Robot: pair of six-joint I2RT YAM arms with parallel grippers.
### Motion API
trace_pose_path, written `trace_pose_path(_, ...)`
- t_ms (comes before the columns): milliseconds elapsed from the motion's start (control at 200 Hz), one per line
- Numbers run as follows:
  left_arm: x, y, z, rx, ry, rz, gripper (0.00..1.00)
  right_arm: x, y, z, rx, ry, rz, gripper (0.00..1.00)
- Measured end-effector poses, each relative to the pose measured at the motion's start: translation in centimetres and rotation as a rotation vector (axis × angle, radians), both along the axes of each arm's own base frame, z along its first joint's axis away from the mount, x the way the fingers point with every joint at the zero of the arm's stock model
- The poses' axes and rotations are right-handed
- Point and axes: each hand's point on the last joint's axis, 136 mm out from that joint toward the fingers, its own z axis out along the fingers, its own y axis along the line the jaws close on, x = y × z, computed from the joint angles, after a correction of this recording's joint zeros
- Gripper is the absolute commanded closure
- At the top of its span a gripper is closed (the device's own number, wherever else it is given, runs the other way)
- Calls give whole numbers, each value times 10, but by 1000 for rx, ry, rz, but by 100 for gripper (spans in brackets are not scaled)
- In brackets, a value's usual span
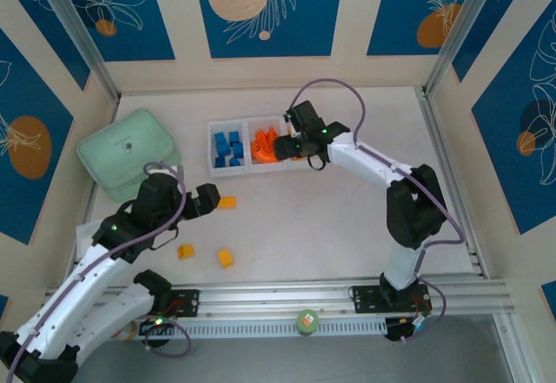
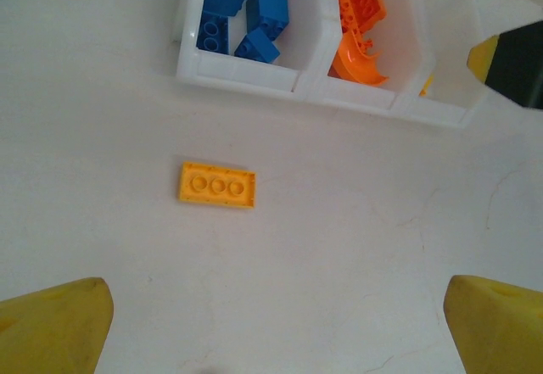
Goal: Sort the legos into containers by color
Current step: Place the lego in the container, then pick up the lego from the center of the table.
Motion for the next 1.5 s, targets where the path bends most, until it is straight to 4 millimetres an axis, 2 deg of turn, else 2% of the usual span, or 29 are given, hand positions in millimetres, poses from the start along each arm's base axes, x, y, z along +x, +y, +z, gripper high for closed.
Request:
trace_pose_path(100, -6, 5, 2, 0, -8, 7, 1, -27, 26, 0, 10, 5, 82, 21)
trace_pose_path(255, -19, 15, -1, 4, -9, 21, 1, -70, 61, -16, 7, 56, 210, 20)
trace_pose_path(375, -29, 25, -3, 10, -8, 42, 1, -94, 86, -25, 2, 73, 296, 19)
trace_pose_path(520, -38, 37, -5, 24, -4, 79, 1, -122, 114, -57, -26, 126, 394, 18)
trace_pose_path(665, -45, 46, -9, 45, 7, 97, 1, -141, 132, -93, -68, 181, 471, 16)
trace_pose_path(810, -48, 50, -13, 68, 23, 107, 1, -139, 149, -108, -86, 179, 506, 16)
trace_pose_path(1075, -48, 51, -13, 66, 25, 119, 1, -113, 172, -114, -106, 122, 514, 16)
trace_pose_path(1335, -47, 55, -13, 73, 20, 137, 1, -96, 178, -128, -145, 105, 524, 23)
trace_pose_path(1500, -46, 55, -13, 77, 18, 142, 1, -91, 185, -126, -153, 93, 545, 32)
